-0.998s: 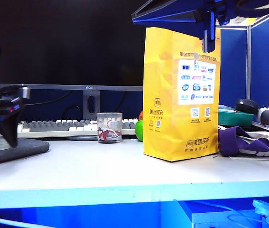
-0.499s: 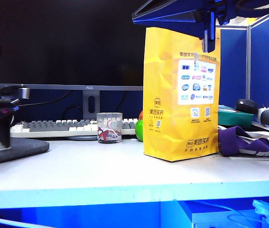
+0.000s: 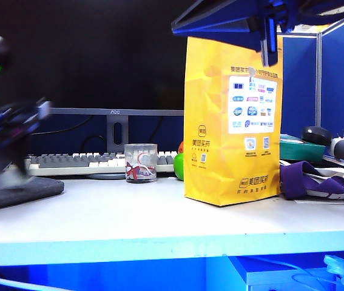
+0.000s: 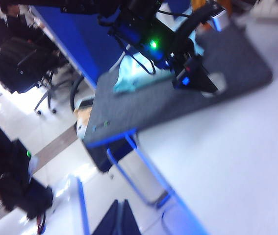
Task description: Pick up the transparent tape and throw it into the yellow paper bag.
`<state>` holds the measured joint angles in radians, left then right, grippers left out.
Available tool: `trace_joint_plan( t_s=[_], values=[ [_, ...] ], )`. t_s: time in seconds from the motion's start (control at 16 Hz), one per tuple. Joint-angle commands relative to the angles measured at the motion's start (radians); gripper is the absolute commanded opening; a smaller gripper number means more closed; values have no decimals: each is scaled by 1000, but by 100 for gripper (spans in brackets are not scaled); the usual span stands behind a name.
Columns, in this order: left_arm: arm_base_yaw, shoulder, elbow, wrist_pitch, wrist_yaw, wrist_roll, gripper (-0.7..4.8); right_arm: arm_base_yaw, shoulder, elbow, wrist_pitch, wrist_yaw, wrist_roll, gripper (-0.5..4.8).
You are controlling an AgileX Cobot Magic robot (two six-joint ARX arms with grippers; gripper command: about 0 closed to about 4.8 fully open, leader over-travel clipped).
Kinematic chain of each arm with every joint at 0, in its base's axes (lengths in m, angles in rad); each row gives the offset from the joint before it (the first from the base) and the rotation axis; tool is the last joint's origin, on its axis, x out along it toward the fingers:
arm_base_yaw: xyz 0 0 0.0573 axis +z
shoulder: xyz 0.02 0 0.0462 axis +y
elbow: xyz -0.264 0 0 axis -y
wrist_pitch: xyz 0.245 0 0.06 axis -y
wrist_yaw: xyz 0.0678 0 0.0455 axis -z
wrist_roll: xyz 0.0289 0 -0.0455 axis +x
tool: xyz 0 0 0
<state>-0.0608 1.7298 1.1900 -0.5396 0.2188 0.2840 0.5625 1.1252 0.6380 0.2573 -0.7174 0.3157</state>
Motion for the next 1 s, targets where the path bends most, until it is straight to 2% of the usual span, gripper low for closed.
trace_joint_plan(
  t_s=[0.06, 0.31, 0.44, 0.5, 0.56, 0.69, 0.81, 0.87, 1.0],
  values=[
    [-76, -36, 116, -69, 31, 29, 183, 0, -3, 25, 53, 82, -15, 8],
    [-169, -115, 319, -171, 32, 35, 184, 0, -6, 107, -60, 247, -132, 8],
    [-201, -163, 422, -202, 37, 39, 184, 0, -9, 171, -170, 377, -200, 8],
    [-214, -198, 492, -207, 86, 44, 184, 0, -13, 223, -238, 473, -245, 8],
    [-216, -216, 532, -206, 153, 44, 184, 0, -16, 257, -270, 523, -264, 8],
    [-216, -238, 589, -192, 290, 41, 184, 0, -31, 324, -319, 582, -277, 8],
    [-216, -248, 605, -117, 498, 34, 189, 1, -72, 400, -377, 596, -291, 8],
    [-216, -243, 605, -81, 548, 17, 193, 1, -101, 414, -394, 600, -295, 8],
    [-237, -225, 605, 7, 555, -11, 193, 1, -170, 416, -425, 612, -295, 8]
  ],
)
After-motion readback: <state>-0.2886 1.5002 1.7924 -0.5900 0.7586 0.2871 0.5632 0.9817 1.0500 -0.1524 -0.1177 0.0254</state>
